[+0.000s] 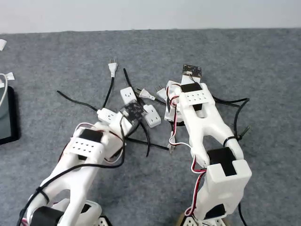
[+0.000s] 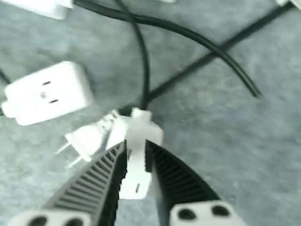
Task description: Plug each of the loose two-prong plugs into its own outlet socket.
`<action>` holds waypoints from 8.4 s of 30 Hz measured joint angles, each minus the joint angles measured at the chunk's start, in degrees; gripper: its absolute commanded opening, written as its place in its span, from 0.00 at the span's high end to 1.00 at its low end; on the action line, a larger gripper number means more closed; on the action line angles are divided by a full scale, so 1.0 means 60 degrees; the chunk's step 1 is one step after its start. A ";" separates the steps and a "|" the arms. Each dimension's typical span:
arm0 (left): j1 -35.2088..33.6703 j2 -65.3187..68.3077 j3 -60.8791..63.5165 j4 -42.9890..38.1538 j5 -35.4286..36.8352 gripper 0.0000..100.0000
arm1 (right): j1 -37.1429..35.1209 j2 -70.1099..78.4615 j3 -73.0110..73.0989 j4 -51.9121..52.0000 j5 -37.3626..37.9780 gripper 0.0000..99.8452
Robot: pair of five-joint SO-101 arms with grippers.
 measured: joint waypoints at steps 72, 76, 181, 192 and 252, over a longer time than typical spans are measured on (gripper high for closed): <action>-0.1480 0.0015 0.1055 -0.2227 -0.3707 0.85 | -0.0103 0.0000 0.0000 0.0000 0.0337 0.97; -0.1788 0.0015 0.1744 -0.3824 -0.4513 0.85 | -0.0103 0.0000 0.0000 0.0000 0.0337 0.97; -0.3883 0.4366 -0.4249 -0.2125 -0.8674 0.68 | -0.0161 0.0000 0.0088 -0.0718 0.1187 0.97; -0.3443 0.5377 -0.5128 -0.2154 -0.8674 0.68 | -0.0161 0.0000 0.0088 -0.0894 0.1201 0.97; -0.2901 0.5773 -0.5758 -0.2696 -0.6916 0.74 | -0.0161 0.0000 0.0088 -0.0908 0.1245 0.97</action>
